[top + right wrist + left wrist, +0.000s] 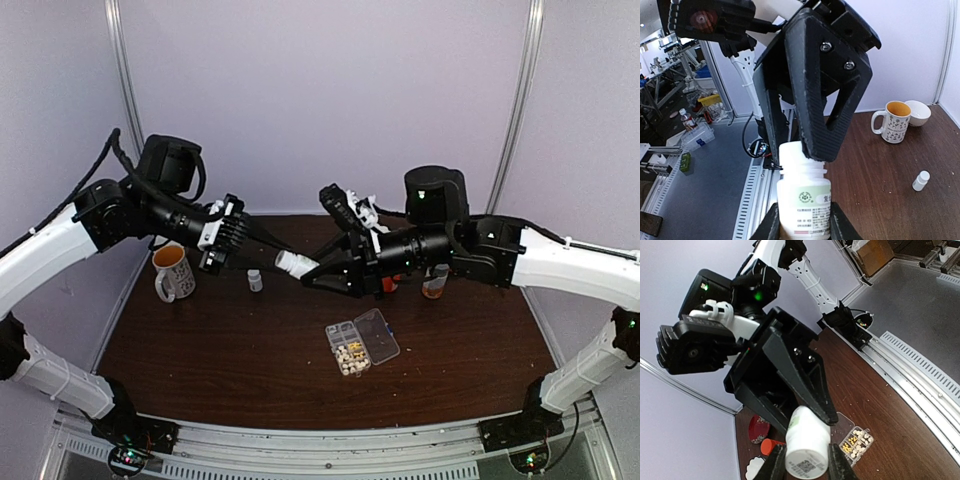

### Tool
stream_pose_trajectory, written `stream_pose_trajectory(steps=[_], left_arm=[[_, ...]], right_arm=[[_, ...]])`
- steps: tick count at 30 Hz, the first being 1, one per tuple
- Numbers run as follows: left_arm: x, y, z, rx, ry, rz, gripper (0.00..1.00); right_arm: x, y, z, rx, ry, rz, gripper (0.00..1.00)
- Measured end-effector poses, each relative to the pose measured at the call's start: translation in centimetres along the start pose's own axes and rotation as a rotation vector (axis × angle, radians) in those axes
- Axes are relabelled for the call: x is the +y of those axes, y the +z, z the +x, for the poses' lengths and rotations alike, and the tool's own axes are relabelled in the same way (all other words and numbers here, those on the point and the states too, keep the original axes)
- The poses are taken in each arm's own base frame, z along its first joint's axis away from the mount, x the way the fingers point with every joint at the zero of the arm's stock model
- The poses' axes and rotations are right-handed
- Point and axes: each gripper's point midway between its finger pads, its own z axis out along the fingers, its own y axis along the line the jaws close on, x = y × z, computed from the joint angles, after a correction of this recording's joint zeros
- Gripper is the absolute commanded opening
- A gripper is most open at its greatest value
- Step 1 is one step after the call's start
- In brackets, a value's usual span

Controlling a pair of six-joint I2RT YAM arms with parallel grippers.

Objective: Sort the pills into containers
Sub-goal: Screw the lid of the pill bottle onto the pill bottle.

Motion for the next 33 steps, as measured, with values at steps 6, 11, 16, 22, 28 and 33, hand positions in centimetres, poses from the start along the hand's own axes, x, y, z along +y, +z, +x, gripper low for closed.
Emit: stream_pose_trajectory(steps=[6,11,16,22,28,33], left_arm=[[0.3,-0.7,-1.6,-0.049,0.105,-0.020,0.20],[0.8,-1.2,-3.0,-0.094,0.187,-0.047,0.24],[1.4,-1.1,-3.8,-0.126,0.202,-0.068,0.44],[1.3,1.1,-2.4,-0.106,0.135,-0.052,0.53],[1.6,1.1,-1.7,-0.065,0.082,-0.069,0.61],[1.8,1.1,-1.4,-0.048,0.049,-0.079,0.70]], right_arm=[[1.1,-0.1,-1.6,-0.079,0.129,-0.124,0.00],[2.1,-0.2,-3.0,-0.135,0.175,-0.205,0.00],[2.1,-0.5,-4.0,-0.176,0.161,-0.212,0.00],[1.4,-0.1,-4.1,-0.187,0.160,-0.175,0.00],[0.3,0.3,-3.9,-0.194,0.164,-0.140,0.00],[-0.2,0.3,-3.9,-0.202,0.157,-0.119,0.00]])
